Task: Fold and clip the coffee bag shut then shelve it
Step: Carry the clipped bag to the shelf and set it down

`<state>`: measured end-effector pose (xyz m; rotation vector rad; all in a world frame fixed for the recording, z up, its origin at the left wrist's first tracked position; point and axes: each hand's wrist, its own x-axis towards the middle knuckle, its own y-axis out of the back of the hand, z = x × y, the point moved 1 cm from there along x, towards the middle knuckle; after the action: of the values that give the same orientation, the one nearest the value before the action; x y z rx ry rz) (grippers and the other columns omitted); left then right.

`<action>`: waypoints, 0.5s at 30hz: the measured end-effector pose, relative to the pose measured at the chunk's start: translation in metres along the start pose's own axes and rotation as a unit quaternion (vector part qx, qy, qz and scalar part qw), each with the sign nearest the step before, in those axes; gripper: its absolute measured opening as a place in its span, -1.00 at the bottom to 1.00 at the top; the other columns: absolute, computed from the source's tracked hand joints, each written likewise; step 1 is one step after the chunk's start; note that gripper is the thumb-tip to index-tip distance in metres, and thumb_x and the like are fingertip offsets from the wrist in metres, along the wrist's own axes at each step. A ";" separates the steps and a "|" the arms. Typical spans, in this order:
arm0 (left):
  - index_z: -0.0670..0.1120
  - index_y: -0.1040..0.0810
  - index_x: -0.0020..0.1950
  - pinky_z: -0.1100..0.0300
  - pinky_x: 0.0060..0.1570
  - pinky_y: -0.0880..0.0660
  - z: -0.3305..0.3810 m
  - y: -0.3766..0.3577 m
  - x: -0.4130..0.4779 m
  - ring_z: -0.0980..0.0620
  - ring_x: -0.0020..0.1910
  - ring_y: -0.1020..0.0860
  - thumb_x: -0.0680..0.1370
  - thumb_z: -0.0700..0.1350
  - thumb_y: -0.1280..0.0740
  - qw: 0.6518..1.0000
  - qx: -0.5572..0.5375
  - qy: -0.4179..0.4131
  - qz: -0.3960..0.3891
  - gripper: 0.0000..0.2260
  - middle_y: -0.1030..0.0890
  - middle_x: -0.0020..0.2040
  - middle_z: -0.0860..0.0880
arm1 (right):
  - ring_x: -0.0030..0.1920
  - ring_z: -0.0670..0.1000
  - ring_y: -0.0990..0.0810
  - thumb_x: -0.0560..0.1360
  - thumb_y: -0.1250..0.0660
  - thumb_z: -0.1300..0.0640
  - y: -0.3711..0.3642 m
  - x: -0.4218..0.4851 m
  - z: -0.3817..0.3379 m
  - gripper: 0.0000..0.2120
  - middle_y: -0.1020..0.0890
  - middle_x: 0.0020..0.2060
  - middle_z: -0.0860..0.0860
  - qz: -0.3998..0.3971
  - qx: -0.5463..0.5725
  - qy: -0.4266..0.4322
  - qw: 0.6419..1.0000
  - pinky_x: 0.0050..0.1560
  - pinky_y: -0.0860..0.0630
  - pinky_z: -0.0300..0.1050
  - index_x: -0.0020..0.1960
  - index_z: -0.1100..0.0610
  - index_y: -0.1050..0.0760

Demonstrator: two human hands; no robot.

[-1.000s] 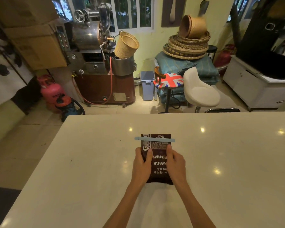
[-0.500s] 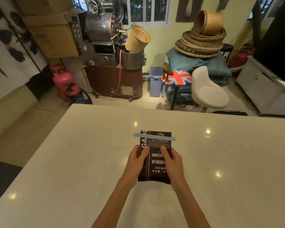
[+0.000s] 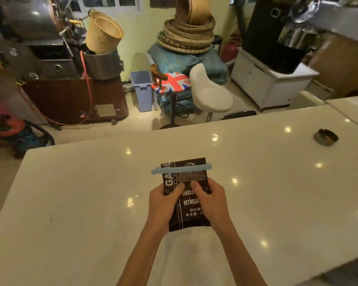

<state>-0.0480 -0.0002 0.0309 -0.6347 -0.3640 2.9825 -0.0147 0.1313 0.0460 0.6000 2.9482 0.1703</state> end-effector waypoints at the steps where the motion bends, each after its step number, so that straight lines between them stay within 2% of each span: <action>1: -0.04 -0.66 0.01 0.17 -0.32 -0.65 0.001 0.002 0.000 -0.04 -0.17 -0.75 0.51 -0.09 -0.46 1.000 0.007 -0.002 -0.013 -0.90 -0.77 -0.15 -0.05 | -0.17 -0.07 -0.74 0.53 -0.39 0.06 -0.001 -0.005 -0.001 -0.85 -0.76 -0.18 -0.10 0.023 0.009 -0.006 1.000 -0.17 -0.69 -0.13 -0.11 -0.19 -0.63; 5: -0.03 -0.65 -0.05 0.23 -0.37 -0.63 0.004 0.000 -0.009 -0.01 -0.23 -0.74 0.56 -0.09 -0.39 0.996 0.055 -0.019 -0.067 -0.94 -0.76 -0.21 -0.02 | -0.23 -0.09 -0.74 0.56 -0.34 0.07 0.002 -0.029 -0.007 -0.71 -0.75 -0.24 -0.14 0.115 0.025 -0.019 0.993 -0.32 -0.63 -0.28 -0.22 -0.29 -0.64; 10: -0.02 -0.64 0.06 0.23 -0.35 -0.63 0.001 -0.021 -0.027 -0.01 -0.21 -0.74 0.60 -0.09 -0.33 0.983 0.080 -0.037 -0.159 -0.90 -0.76 -0.17 -0.01 | -0.25 -0.05 -0.74 0.59 -0.28 0.02 0.029 -0.062 -0.005 -0.78 -0.75 -0.25 -0.04 0.222 0.041 -0.041 0.973 -0.33 -0.62 -0.24 -0.17 -0.07 -0.65; 15: 0.15 -0.53 0.07 0.21 -0.34 -0.64 -0.018 -0.063 -0.073 0.01 -0.19 -0.74 0.64 -0.08 -0.27 0.963 0.100 -0.076 -0.237 -0.88 -0.75 -0.11 0.03 | -0.24 0.02 -0.73 0.61 -0.26 -0.03 0.071 -0.119 0.003 -0.75 -0.74 -0.22 0.08 0.338 0.060 -0.048 0.938 -0.31 -0.63 -0.16 -0.08 0.07 -0.64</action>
<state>0.0273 0.0558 0.0590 -0.2513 -0.1836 2.5648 0.1214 0.1498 0.0647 1.5687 2.5457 0.0193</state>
